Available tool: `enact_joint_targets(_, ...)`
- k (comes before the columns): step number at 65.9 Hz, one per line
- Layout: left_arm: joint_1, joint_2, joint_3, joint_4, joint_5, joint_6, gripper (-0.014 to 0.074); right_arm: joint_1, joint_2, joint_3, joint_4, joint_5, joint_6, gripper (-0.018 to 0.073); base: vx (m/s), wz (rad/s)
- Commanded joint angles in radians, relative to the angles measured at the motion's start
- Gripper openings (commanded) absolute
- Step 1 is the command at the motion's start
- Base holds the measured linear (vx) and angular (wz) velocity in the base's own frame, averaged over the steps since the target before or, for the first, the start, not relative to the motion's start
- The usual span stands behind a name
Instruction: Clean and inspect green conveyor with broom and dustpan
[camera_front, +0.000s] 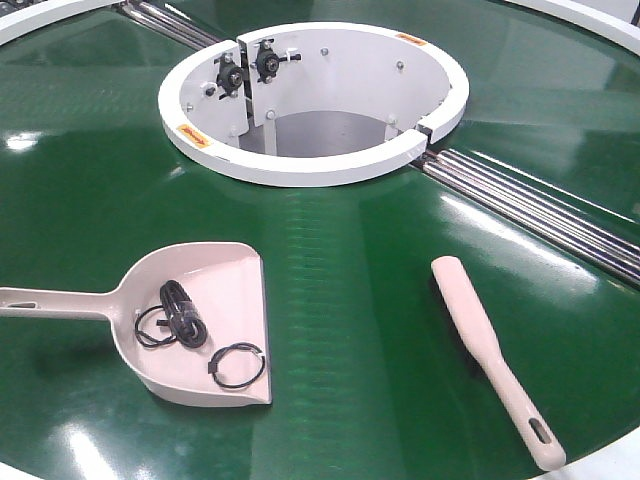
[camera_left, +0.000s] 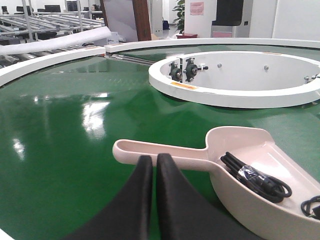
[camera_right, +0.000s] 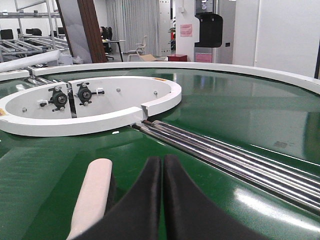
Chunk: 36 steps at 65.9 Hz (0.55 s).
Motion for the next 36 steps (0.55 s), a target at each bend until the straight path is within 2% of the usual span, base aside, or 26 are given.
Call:
enact_joint_targets(1, 0.001, -0.013, 0.01, -0.005, -0.07, -0.008, -0.0006, -0.002, -0.014, 0.003, -0.004, -0.08, 0.0, -0.0009, 0.0, 0.0)
enact_joint_targets(36, 0.001, -0.013, 0.01, -0.005, -0.07, -0.008, -0.0006, -0.002, -0.014, 0.003, -0.004, -0.079, 0.0, -0.0009, 0.0, 0.0)
